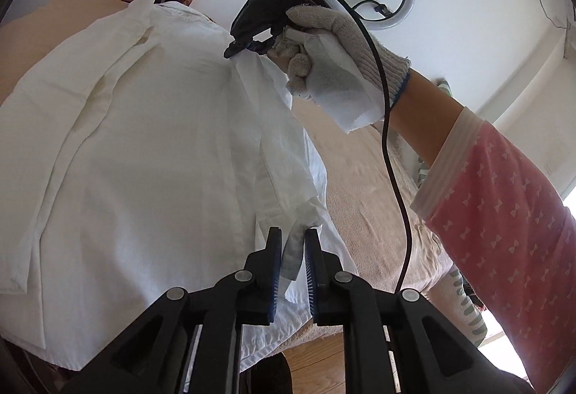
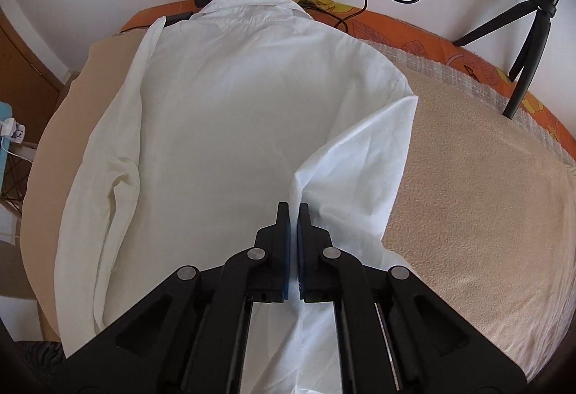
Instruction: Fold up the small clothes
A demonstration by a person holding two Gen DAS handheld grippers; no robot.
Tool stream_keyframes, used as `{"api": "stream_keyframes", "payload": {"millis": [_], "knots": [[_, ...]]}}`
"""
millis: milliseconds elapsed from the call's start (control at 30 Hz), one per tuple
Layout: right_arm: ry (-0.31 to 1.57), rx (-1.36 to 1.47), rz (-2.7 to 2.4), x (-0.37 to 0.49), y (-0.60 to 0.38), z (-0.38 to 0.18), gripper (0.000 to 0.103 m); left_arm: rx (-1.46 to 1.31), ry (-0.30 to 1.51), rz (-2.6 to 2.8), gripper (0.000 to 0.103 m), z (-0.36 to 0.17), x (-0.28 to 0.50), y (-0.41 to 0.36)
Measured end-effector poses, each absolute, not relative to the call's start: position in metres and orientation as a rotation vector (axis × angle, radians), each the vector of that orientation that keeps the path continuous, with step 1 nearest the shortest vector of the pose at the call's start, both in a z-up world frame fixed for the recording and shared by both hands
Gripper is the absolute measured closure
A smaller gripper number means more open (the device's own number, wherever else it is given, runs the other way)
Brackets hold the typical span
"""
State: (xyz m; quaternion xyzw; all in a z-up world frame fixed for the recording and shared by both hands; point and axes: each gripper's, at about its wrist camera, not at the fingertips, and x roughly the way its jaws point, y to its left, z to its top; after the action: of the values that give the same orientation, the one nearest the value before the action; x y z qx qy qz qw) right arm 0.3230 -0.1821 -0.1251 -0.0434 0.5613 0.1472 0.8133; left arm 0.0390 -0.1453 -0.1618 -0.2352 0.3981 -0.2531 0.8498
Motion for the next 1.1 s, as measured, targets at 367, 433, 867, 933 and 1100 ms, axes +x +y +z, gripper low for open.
{"api": "stream_keyframes", "payload": {"millis": [367, 433, 867, 933, 1100], "knots": [[1.082, 0.155, 0.436, 0.249, -0.250, -0.068, 0.061, -0.414, 0.797, -0.474, 0.077, -0.149, 0.017, -0.120], [1.073, 0.179, 0.420, 0.227, -0.270, -0.067, 0.061, -0.385, 0.787, -0.477, 0.074, -0.144, 0.018, -0.123], [1.118, 0.429, 0.351, 0.195, -0.324, -0.137, 0.061, -0.314, 0.862, -0.453, 0.069, -0.159, 0.047, -0.118], [1.123, 0.408, 0.347, 0.200, -0.316, -0.143, 0.063, -0.349, 0.886, -0.470, 0.076, -0.167, 0.056, -0.118], [1.133, 0.357, 0.315, 0.215, -0.305, -0.153, 0.097, -0.499, 0.967, -0.530, 0.103, -0.187, 0.067, -0.114]]}}
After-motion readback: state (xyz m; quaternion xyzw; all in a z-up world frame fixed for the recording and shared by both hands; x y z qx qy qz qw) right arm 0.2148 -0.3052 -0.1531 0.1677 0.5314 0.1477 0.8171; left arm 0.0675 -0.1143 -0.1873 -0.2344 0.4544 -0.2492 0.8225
